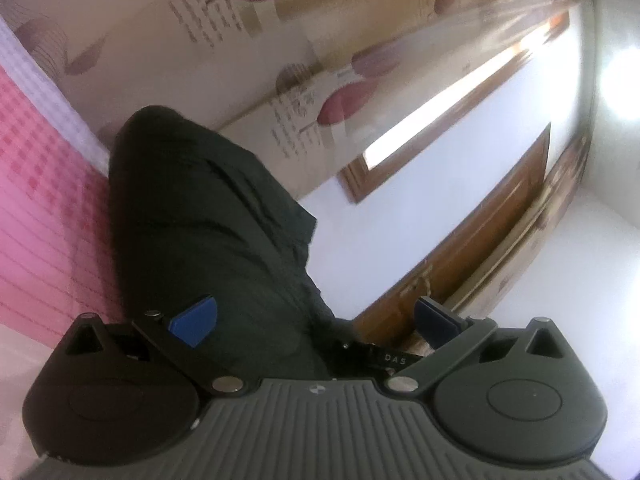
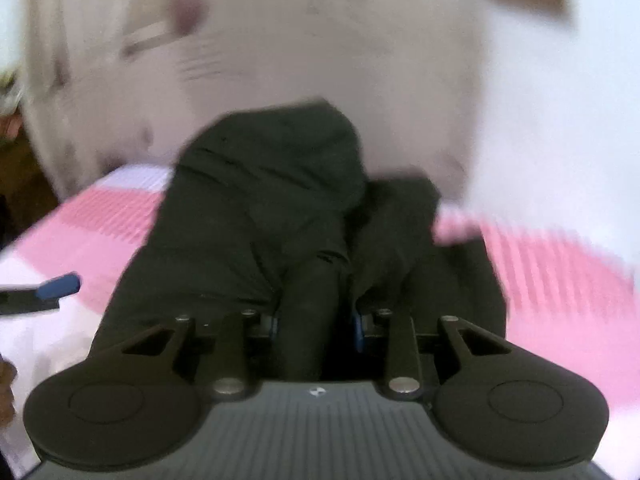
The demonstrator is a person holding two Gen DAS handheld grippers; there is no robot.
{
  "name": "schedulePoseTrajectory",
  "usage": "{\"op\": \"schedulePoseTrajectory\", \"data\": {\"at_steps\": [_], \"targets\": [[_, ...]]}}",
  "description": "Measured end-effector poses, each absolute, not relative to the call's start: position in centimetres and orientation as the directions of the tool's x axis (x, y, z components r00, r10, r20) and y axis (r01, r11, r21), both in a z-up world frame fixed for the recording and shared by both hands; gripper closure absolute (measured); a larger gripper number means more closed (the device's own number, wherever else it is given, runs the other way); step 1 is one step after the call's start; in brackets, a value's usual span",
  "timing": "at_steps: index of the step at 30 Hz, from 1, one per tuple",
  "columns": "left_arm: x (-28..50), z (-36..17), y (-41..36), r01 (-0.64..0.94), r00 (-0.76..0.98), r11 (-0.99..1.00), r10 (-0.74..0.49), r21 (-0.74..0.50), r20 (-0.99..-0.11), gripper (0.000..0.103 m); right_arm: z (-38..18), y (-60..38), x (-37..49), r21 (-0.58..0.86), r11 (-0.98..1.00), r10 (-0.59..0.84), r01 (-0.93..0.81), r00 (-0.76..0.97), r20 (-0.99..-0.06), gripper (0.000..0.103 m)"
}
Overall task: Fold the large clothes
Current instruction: 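Tuck the jacket edge under the bundle with the right gripper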
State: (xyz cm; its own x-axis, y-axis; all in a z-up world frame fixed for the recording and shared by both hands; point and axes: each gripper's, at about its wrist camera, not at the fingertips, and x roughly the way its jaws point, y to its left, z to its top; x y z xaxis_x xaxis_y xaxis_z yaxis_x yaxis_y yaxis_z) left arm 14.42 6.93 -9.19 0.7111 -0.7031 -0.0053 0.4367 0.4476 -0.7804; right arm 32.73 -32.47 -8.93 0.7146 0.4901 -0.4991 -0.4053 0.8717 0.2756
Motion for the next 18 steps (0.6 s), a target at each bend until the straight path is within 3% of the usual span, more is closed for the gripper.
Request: {"op": "schedulePoseTrajectory", "data": {"at_steps": [3, 12, 18], "targets": [[15.1, -9.5, 5.8, 0.434, 0.700, 0.462, -0.714, -0.773, -0.033, 0.000, -9.9, -35.4, 32.0, 0.386, 0.842, 0.523, -0.376, 0.742, -0.420, 0.073], [17.8, -11.1, 2.4, 0.420, 0.671, 0.475, -0.736, -0.773, -0.088, 0.000, -8.4, -38.8, 31.5, 0.281, 0.902, 0.417, -0.328, 0.830, -0.370, 0.077], [19.3, -12.0, -0.3, 0.448, 0.669, 0.493, -0.738, -0.745, -0.086, 0.000, -10.8, -40.6, 35.3, 0.241, 0.936, 0.342, -0.255, 0.817, -0.464, 0.084]]}}
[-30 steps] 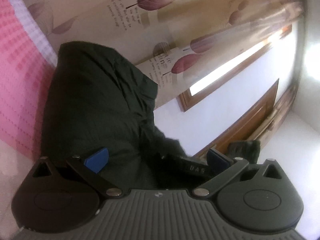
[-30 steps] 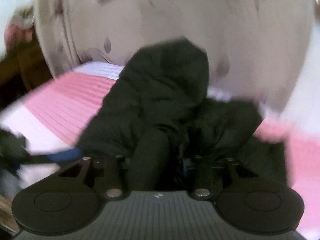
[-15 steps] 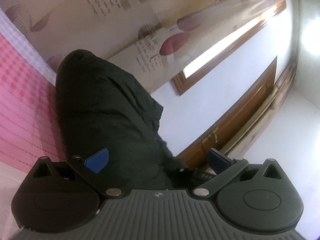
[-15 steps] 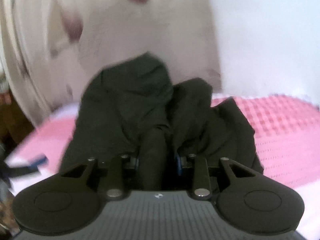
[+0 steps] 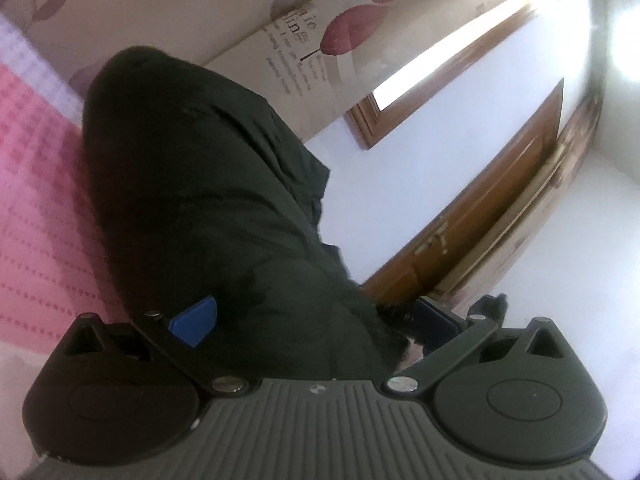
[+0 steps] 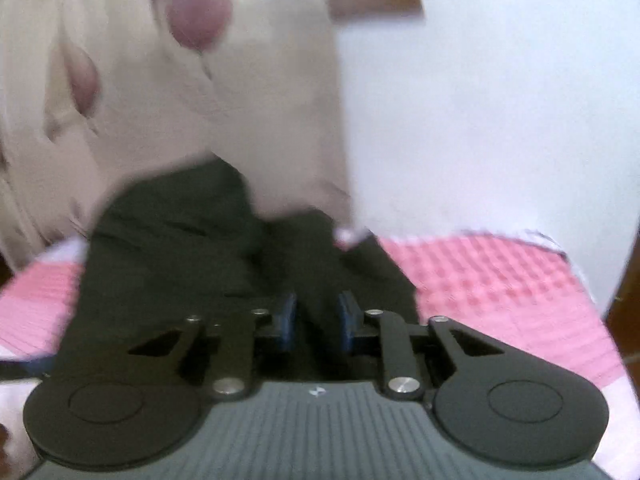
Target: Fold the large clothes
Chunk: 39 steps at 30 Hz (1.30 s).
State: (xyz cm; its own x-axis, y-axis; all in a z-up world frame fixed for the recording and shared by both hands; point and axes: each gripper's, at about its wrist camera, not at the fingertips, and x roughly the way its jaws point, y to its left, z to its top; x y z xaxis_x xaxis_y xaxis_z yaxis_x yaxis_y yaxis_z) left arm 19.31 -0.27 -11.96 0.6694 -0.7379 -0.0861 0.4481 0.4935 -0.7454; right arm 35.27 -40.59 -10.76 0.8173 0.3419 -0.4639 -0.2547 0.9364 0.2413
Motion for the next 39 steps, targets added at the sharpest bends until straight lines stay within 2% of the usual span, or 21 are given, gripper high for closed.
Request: {"op": "schedulePoseTrajectory", "data": {"at_steps": [5, 8, 9, 10, 13, 15, 19, 27, 29, 32, 34, 37, 39], "targets": [[20.1, -12.9, 0.0, 0.427, 0.689, 0.456, -0.724, -0.781, -0.046, 0.000, -12.2, -42.2, 36.5, 0.370, 0.900, 0.394, -0.230, 0.792, -0.466, 0.081], [20.3, -13.2, 0.2, 0.420, 0.695, 0.454, -0.718, -0.786, -0.044, 0.000, -11.7, -44.6, 36.9, 0.429, 0.886, 0.369, -0.176, 0.828, -0.423, 0.058], [20.3, -13.2, 0.2, 0.421, 0.697, 0.459, -0.715, -0.782, -0.044, 0.000, -11.9, -45.4, 37.5, 0.430, 0.891, 0.346, -0.147, 0.833, -0.433, 0.045], [20.3, -13.3, 0.2, 0.424, 0.700, 0.463, -0.713, -0.779, -0.043, 0.000, -12.4, -46.1, 38.1, 0.432, 0.895, 0.323, -0.111, 0.829, -0.457, 0.044], [20.4, -13.5, 0.2, 0.420, 0.712, 0.457, -0.701, -0.784, -0.027, 0.000, -15.3, -47.0, 40.2, 0.439, 0.898, 0.302, -0.027, 0.763, -0.571, 0.044], [20.6, -13.7, 0.4, 0.417, 0.714, 0.446, -0.700, -0.792, -0.018, 0.000, -16.8, -46.0, 40.2, 0.455, 0.889, 0.343, -0.045, 0.725, -0.597, 0.046], [20.7, -13.3, 1.4, 0.404, 0.722, 0.489, -0.690, -0.773, -0.059, 0.000, -17.5, -43.2, 37.4, 0.478, 0.876, 0.376, -0.065, 0.713, -0.591, 0.056], [20.1, -12.7, 7.4, 0.360, 0.774, 0.570, -0.624, -0.739, -0.104, 0.000, -17.6, -36.4, 28.1, 0.486, 0.845, 0.499, -0.221, 0.654, -0.568, 0.056], [19.8, -12.7, 8.2, 0.355, 0.764, 0.574, -0.633, -0.737, -0.125, 0.000, -17.3, -37.7, 27.1, 0.528, 0.827, 0.506, -0.190, 0.661, -0.554, 0.054], [19.1, -12.5, 8.6, 0.363, 0.765, 0.587, -0.631, -0.724, -0.129, 0.000, -15.5, -41.5, 24.8, 0.631, 0.769, 0.478, -0.104, 0.749, -0.459, 0.030], [18.7, -12.4, 8.6, 0.366, 0.770, 0.584, -0.627, -0.724, -0.117, 0.000, -13.5, -42.8, 23.5, 0.679, 0.722, 0.490, -0.129, 0.789, -0.371, 0.012], [18.2, -12.7, 8.3, 0.367, 0.781, 0.592, -0.615, -0.718, -0.108, 0.000, -11.0, -41.0, 24.2, 0.671, 0.709, 0.559, -0.216, 0.752, -0.348, 0.000], [17.9, -12.8, 8.0, 0.368, 0.790, 0.602, -0.605, -0.709, -0.103, 0.000, -10.4, -37.9, 25.7, 0.635, 0.734, 0.587, -0.240, 0.694, -0.416, 0.000]]}}
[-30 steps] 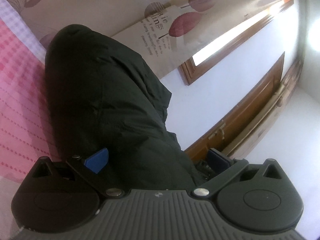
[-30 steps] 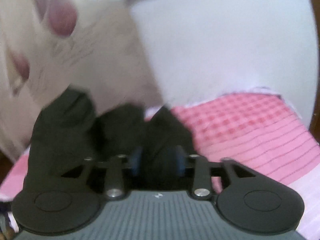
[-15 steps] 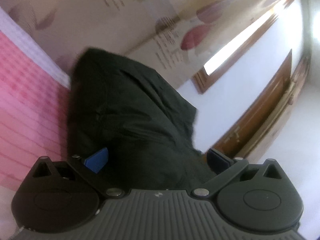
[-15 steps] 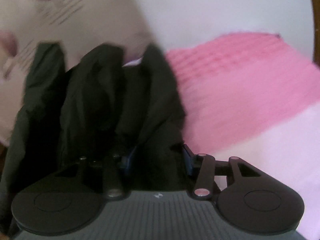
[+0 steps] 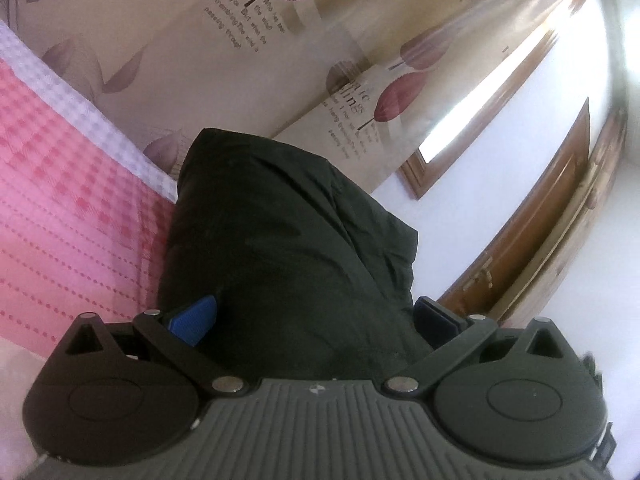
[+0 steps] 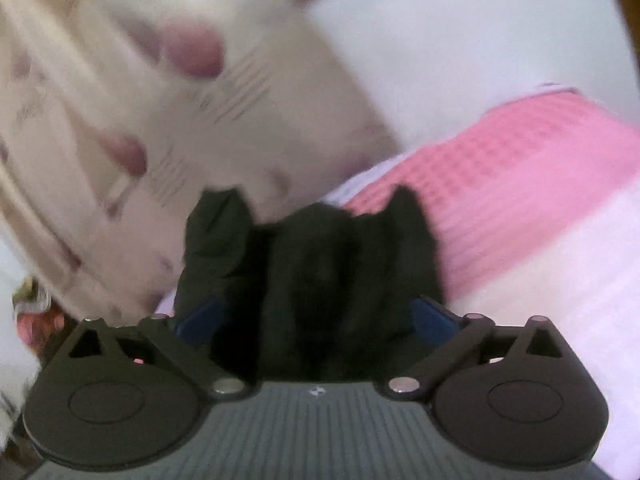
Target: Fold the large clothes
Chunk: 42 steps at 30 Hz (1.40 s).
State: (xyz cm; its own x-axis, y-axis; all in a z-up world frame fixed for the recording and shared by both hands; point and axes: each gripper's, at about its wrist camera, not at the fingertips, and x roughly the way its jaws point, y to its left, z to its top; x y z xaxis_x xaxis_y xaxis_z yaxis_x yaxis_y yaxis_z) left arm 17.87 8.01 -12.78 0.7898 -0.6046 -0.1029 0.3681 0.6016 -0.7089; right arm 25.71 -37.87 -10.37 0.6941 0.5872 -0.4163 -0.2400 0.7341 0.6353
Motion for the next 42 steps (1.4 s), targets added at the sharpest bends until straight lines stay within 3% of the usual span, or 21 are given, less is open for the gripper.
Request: {"op": "schedulePoseTrajectory", "data": {"at_steps": [2, 6, 9, 10, 12, 15, 20, 22, 26, 28, 34, 38, 42], "targets": [[17.4, -12.8, 7.8, 0.369, 0.797, 0.610, -0.596, -0.701, -0.099, 0.000, -10.6, -34.2, 27.9, 0.602, 0.751, 0.616, -0.272, 0.619, -0.488, 0.000], [16.6, -12.9, 8.1, 0.369, 0.802, 0.618, -0.589, -0.695, -0.098, 0.000, -10.5, -28.1, 30.3, 0.570, 0.737, 0.668, -0.364, 0.523, -0.529, 0.001], [15.1, -12.7, 9.4, 0.332, 0.817, 0.618, -0.567, -0.713, -0.110, 0.000, -8.3, -24.8, 30.2, 0.399, 0.791, 0.611, -0.464, 0.553, -0.567, 0.051], [14.1, -12.7, 10.2, 0.318, 0.829, 0.608, -0.551, -0.728, -0.098, 0.000, -7.3, -24.7, 29.8, 0.375, 0.790, 0.610, -0.485, 0.563, -0.557, 0.062], [12.0, -12.3, 11.4, 0.290, 0.841, 0.618, -0.528, -0.731, -0.112, 0.000, -4.6, -25.3, 29.1, 0.328, 0.788, 0.612, -0.521, 0.604, -0.510, 0.069], [9.1, -11.9, 11.0, 0.323, 0.813, 0.673, -0.557, -0.665, -0.168, 0.000, -2.6, -26.8, 29.0, 0.291, 0.792, 0.607, -0.536, 0.640, -0.471, 0.071], [7.5, -12.1, 6.7, 0.446, 0.711, 0.721, -0.645, -0.530, -0.280, 0.000, -4.2, -28.4, 30.4, 0.352, 0.794, 0.608, -0.496, 0.631, -0.483, 0.071], [8.3, -12.1, 4.9, 0.426, 0.720, 0.778, -0.601, -0.463, -0.348, 0.000, -4.7, -28.8, 30.8, 0.376, 0.784, 0.621, -0.494, 0.624, -0.475, 0.071], [11.8, -12.2, 2.8, 0.310, 0.708, 0.807, -0.549, -0.502, -0.445, 0.000, -3.3, -29.5, 30.9, 0.384, 0.776, 0.631, -0.501, 0.630, -0.453, 0.071], [13.4, -12.7, 1.5, 0.241, 0.704, 0.875, -0.455, -0.419, -0.546, 0.001, -2.8, -30.3, 30.6, 0.378, 0.778, 0.628, -0.502, 0.638, -0.445, 0.072], [13.3, -12.8, 2.3, 0.103, 0.778, 0.923, -0.306, -0.370, -0.548, 0.000, -6.8, -33.1, 30.0, 0.358, 0.818, 0.575, -0.451, 0.627, -0.525, 0.072], [13.3, -12.6, 1.8, 0.097, 0.781, 0.944, -0.268, -0.315, -0.564, 0.000, -9.4, -35.4, 29.1, 0.410, 0.816, 0.577, -0.409, 0.634, -0.515, 0.072], [13.2, -12.2, 1.1, 0.087, 0.787, 0.959, -0.233, -0.270, -0.572, 0.000, -8.5, -35.5, 27.8, 0.329, 0.843, 0.539, -0.427, 0.668, -0.513, 0.073]]}}
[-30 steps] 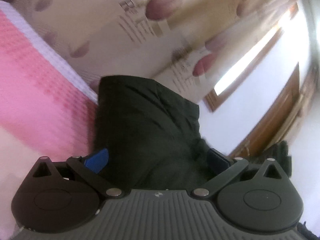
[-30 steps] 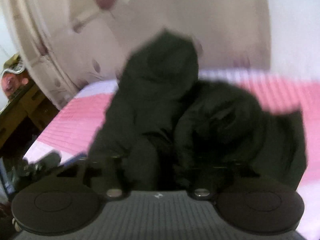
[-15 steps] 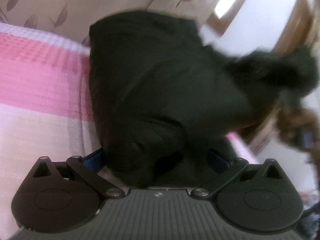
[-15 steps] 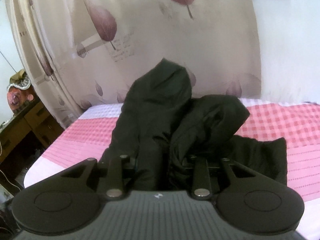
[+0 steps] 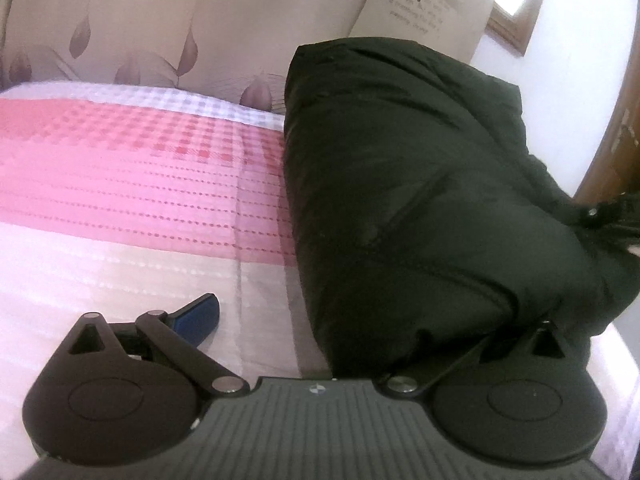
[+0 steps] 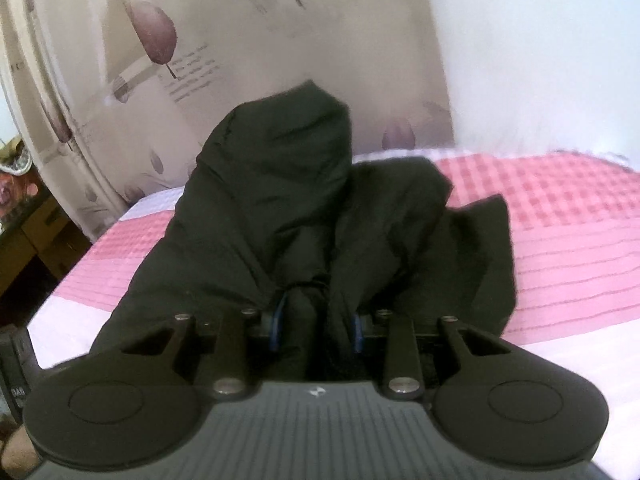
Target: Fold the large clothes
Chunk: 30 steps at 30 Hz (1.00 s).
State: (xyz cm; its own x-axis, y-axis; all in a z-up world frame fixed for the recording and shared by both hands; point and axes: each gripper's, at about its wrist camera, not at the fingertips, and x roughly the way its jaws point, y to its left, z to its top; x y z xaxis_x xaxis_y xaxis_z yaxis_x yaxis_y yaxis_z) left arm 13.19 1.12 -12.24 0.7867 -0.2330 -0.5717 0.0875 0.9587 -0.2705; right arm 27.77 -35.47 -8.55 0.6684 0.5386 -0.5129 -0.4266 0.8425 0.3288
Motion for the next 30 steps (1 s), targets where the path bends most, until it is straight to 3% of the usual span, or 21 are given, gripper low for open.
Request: {"op": "schedulePoseTrajectory", "data": {"at_steps": [5, 6, 10, 11, 12, 13, 14, 19, 21, 22, 23, 24, 25, 28, 30], "targets": [[13.2, -12.0, 0.2, 0.081, 0.787, 0.971, -0.200, -0.224, -0.584, 0.000, -7.7, -34.6, 26.4, 0.103, 0.884, 0.426, -0.457, 0.693, -0.581, 0.088], [13.0, -11.9, -0.1, 0.090, 0.785, 0.973, -0.201, -0.213, -0.586, 0.000, -7.9, -35.2, 26.5, 0.129, 0.880, 0.439, -0.458, 0.678, -0.590, 0.090], [13.2, -12.0, -0.5, 0.111, 0.778, 0.974, -0.208, -0.196, -0.593, 0.000, -8.3, -40.5, 27.7, 0.497, 0.776, 0.619, -0.389, 0.622, -0.480, 0.087], [13.2, -12.0, -0.6, 0.114, 0.777, 0.974, -0.210, -0.195, -0.593, 0.000, -8.4, -41.6, 27.8, 0.561, 0.751, 0.629, -0.350, 0.637, -0.445, 0.080], [13.2, -12.0, -0.6, 0.117, 0.776, 0.974, -0.211, -0.193, -0.595, 0.000, -8.6, -42.4, 28.0, 0.605, 0.726, 0.640, -0.325, 0.640, -0.424, 0.056], [13.2, -12.0, -0.7, 0.121, 0.775, 0.974, -0.212, -0.190, -0.595, 0.000, -8.8, -42.9, 28.5, 0.644, 0.698, 0.659, -0.312, 0.632, -0.408, 0.015], [13.1, -12.0, -0.8, 0.128, 0.775, 0.974, -0.215, -0.185, -0.595, 0.001, -8.7, -43.1, 28.7, 0.662, 0.680, 0.673, -0.315, 0.625, -0.394, 0.001], [13.1, -12.1, -1.0, 0.139, 0.770, 0.973, -0.225, -0.187, -0.598, 0.000, -7.8, -38.8, 30.2, 0.610, 0.708, 0.683, -0.357, 0.569, -0.459, 0.000], [13.1, -12.2, -0.9, 0.136, 0.769, 0.972, -0.227, -0.194, -0.598, 0.000, -8.3, -35.4, 31.4, 0.542, 0.759, 0.648, -0.361, 0.504, -0.571, 0.000], [13.1, -12.2, -0.8, 0.136, 0.768, 0.971, -0.229, -0.196, -0.599, 0.000, -8.8, -34.0, 31.6, 0.529, 0.767, 0.640, -0.362, 0.491, -0.591, 0.001], [13.1, -12.3, -0.8, 0.136, 0.767, 0.971, -0.230, -0.198, -0.599, 0.000, -9.2, -32.5, 31.6, 0.520, 0.750, 0.662, -0.409, 0.472, -0.582, 0.008], [13.2, -12.3, -0.8, 0.132, 0.766, 0.971, -0.229, -0.200, -0.601, 0.000, -9.0, -30.7, 31.3, 0.451, 0.754, 0.653, -0.477, 0.466, -0.597, 0.041], [13.2, -12.3, -0.8, 0.126, 0.765, 0.971, -0.224, -0.201, -0.604, 0.001, -8.5, -29.2, 30.7, 0.355, 0.771, 0.620, -0.529, 0.493, -0.611, 0.051], [13.2, -12.3, -0.6, 0.117, 0.766, 0.970, -0.226, -0.215, -0.602, 0.000, -5.7, -27.2, 29.0, 0.158, 0.769, 0.568, -0.619, 0.551, -0.611, 0.071], [13.2, -12.3, -0.3, 0.093, 0.770, 0.970, -0.214, -0.225, -0.601, 0.000, -2.9, -28.3, 27.4, 0.044, 0.771, 0.543, -0.635, 0.620, -0.566, 0.073]]}}
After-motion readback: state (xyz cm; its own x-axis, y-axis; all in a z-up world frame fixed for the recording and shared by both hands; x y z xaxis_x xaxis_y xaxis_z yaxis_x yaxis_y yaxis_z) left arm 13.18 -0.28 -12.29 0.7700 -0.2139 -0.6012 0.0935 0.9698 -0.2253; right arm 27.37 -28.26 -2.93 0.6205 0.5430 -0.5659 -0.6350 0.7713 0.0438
